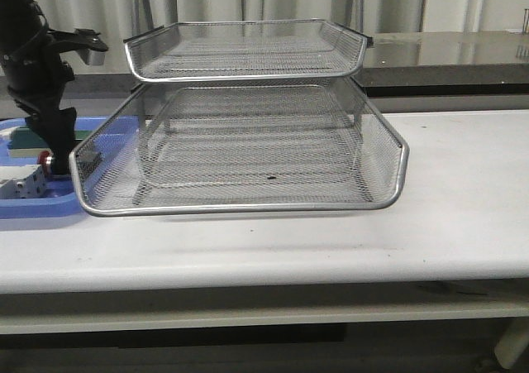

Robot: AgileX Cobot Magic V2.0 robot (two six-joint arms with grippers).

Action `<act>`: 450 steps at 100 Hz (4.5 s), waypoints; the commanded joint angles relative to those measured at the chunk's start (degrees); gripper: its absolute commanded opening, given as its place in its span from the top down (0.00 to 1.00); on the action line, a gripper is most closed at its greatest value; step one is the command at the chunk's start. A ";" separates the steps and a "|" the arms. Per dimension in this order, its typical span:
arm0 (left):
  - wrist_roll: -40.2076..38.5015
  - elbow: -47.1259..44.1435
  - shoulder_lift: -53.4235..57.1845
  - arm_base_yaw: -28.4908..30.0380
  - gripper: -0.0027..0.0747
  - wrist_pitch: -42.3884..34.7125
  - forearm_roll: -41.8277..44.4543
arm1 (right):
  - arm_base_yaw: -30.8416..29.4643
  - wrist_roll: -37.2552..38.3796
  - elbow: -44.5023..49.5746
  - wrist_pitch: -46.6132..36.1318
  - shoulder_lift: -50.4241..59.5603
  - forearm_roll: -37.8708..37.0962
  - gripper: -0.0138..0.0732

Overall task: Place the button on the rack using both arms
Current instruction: 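Lower the left gripper onto the red button in the blue tray and grasp, then lift the red button and carry it over the pulled-out wire tray, then lower the button into the wire tray and open the left gripper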

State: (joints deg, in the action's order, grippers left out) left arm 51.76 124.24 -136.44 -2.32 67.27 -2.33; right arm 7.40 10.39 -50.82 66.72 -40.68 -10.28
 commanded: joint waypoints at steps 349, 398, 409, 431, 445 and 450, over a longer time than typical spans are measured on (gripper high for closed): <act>-12.48 -20.82 38.95 -28.53 0.89 4.90 -7.64 | -0.25 -0.32 -1.95 -2.44 0.10 -1.49 0.92; -12.25 -20.82 25.18 -34.83 0.88 0.58 -3.57 | -0.25 -0.32 -1.95 -2.44 0.10 -1.49 0.92; -12.25 -20.82 25.08 -34.83 0.84 -0.08 -3.44 | -0.25 -0.32 -1.95 -2.44 0.10 -1.49 0.92; -12.25 -20.82 25.08 -34.83 0.50 -1.77 -1.85 | -0.25 -0.32 -1.95 -2.44 0.10 -1.49 0.92; -12.25 -20.82 25.08 -34.83 0.38 -2.61 -1.70 | -0.25 -0.32 -1.95 -2.44 0.10 -1.49 0.92; -12.25 -20.82 25.08 -34.83 0.36 -2.70 -1.70 | -0.25 -0.32 -1.95 -2.44 0.10 -1.49 0.92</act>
State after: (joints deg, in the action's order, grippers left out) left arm 39.79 101.87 -114.65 -36.75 66.44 -3.85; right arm 7.40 10.40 -50.82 66.72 -40.68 -10.28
